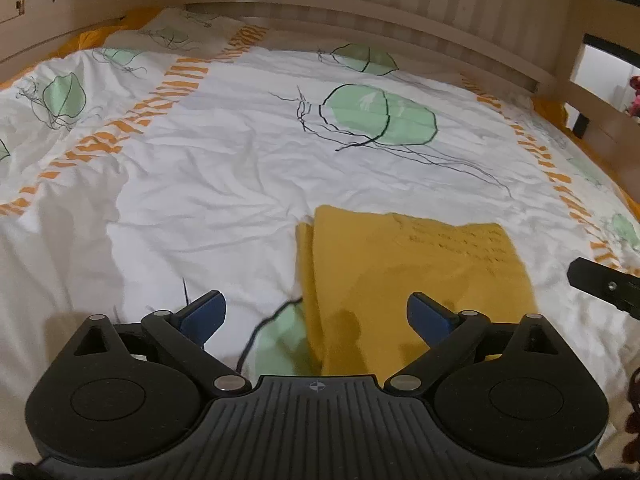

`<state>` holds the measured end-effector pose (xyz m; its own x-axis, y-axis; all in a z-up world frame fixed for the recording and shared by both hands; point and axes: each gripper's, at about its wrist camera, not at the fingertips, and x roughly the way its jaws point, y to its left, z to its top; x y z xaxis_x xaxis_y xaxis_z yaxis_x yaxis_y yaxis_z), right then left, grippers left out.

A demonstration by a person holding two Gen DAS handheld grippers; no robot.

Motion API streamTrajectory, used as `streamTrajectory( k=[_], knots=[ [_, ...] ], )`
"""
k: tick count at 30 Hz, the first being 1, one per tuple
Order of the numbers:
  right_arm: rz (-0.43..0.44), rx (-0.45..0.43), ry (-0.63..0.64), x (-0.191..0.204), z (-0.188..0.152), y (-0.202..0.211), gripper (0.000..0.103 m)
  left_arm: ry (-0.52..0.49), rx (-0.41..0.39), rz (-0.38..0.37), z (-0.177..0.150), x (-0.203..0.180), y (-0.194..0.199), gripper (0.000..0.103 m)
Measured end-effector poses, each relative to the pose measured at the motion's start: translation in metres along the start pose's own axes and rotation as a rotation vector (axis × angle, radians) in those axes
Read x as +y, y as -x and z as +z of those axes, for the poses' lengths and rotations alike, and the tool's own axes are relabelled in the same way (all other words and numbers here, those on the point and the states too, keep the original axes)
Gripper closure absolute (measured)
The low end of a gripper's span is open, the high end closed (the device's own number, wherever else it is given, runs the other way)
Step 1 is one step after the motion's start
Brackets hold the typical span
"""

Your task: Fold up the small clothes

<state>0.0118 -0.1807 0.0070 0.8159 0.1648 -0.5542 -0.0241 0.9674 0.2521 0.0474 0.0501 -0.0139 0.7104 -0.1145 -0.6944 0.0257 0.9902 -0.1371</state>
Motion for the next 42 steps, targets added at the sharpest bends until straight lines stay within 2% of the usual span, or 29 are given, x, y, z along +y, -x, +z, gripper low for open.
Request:
streamTrajectory(
  k=[2, 8, 14, 17, 21, 23, 25, 32, 42],
  knots=[
    [-0.004, 0.019, -0.015, 0.000, 0.000, 0.008, 0.000, -0.020, 0.013, 0.007, -0.001, -0.007, 0.010, 0.005],
    [0.011, 0.098, -0.008, 0.007, -0.006, 0.029, 0.000, -0.110, 0.032, 0.093, -0.010, -0.030, 0.035, 0.005],
    [-0.004, 0.117, 0.082, 0.019, -0.018, 0.052, 0.001, -0.075, 0.045, 0.050, -0.016, -0.032, 0.052, 0.005],
    [-0.050, 0.091, 0.117, 0.027, -0.023, 0.065, 0.001, -0.060, 0.043, 0.061, -0.018, -0.031, 0.056, 0.005],
    [-0.180, 0.033, 0.138, 0.035, -0.029, 0.078, 0.001, -0.074, 0.038, 0.102, -0.022, -0.033, 0.060, 0.005],
    [-0.202, 0.030, 0.141, 0.035, -0.030, 0.080, 0.001, -0.083, 0.047, 0.110, -0.025, -0.034, 0.060, 0.005],
    [-0.196, 0.036, 0.140, 0.036, -0.031, 0.079, 0.001, -0.091, 0.062, 0.104, -0.028, -0.034, 0.059, 0.005],
    [-0.087, 0.092, 0.073, 0.033, -0.037, 0.076, 0.001, -0.102, 0.112, 0.081, -0.038, -0.033, 0.054, 0.006],
    [-0.094, 0.151, 0.041, 0.029, -0.044, 0.070, 0.001, -0.097, 0.169, 0.076, -0.046, -0.034, 0.048, 0.006]
  ],
)
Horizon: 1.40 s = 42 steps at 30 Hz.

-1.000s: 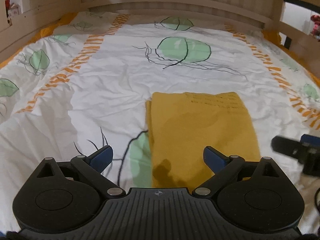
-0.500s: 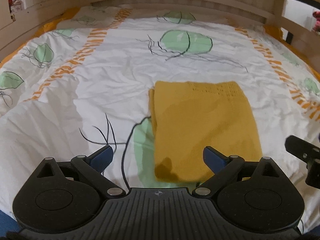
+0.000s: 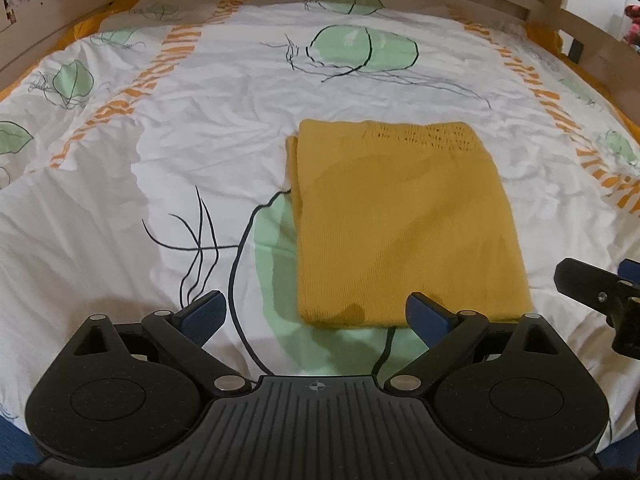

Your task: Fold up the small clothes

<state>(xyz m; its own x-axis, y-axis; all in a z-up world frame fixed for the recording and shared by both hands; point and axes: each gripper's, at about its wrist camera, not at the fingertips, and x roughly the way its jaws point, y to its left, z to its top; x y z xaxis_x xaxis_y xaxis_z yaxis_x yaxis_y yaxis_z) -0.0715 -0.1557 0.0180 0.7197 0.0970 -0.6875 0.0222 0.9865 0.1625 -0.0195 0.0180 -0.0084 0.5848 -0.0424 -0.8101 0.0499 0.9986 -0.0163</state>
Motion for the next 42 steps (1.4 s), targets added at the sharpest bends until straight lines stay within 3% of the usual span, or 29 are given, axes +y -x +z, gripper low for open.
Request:
streamTrajectory(
  k=[42],
  knots=[
    [0.021, 0.066, -0.026, -0.001, -0.002, -0.015, 0.001, 0.007, 0.060, -0.025, 0.000, -0.002, -0.009, 0.006]
  ],
)
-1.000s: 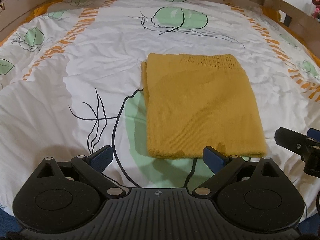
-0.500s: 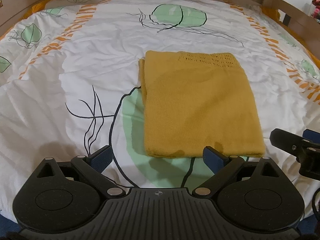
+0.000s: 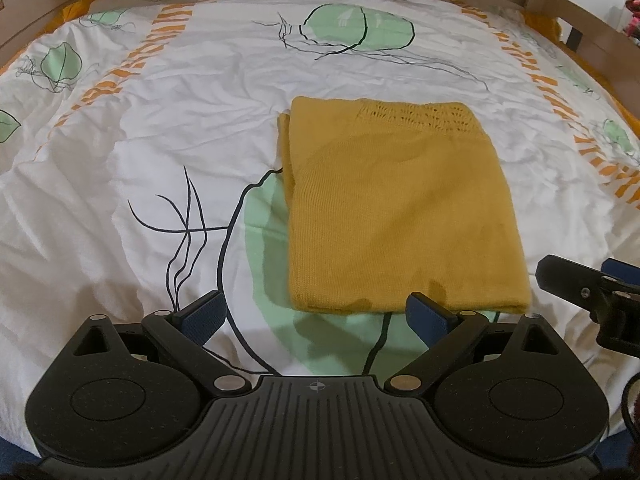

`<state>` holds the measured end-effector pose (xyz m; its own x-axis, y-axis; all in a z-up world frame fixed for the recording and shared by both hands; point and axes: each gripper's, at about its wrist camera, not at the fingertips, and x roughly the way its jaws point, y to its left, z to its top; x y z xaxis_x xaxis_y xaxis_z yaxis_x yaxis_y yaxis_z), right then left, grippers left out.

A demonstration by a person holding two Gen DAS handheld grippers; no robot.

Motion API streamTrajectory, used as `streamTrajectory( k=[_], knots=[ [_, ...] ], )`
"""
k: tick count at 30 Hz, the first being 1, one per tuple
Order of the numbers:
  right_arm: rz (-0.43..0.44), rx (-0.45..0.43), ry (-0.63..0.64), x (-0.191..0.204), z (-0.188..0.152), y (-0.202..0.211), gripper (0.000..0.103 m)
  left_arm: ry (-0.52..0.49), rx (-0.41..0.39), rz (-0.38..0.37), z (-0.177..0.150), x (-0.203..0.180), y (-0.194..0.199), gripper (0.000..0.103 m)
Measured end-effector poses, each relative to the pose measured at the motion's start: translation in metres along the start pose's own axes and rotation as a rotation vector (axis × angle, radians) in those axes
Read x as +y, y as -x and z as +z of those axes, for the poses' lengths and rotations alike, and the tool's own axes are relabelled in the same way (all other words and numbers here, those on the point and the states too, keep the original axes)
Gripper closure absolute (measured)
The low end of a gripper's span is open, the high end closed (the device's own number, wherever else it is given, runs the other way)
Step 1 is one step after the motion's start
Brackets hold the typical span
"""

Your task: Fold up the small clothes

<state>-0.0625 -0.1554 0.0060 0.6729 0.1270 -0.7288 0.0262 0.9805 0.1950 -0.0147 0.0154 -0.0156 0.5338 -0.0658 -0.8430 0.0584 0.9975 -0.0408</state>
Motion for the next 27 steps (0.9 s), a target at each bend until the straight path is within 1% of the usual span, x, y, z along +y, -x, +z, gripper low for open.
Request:
streamTrajectory(
  k=[27],
  knots=[
    [0.024, 0.047, -0.031, -0.003, 0.000, -0.011, 0.001, -0.005, 0.030, -0.013, 0.000, -0.001, -0.008, 0.006]
  ],
)
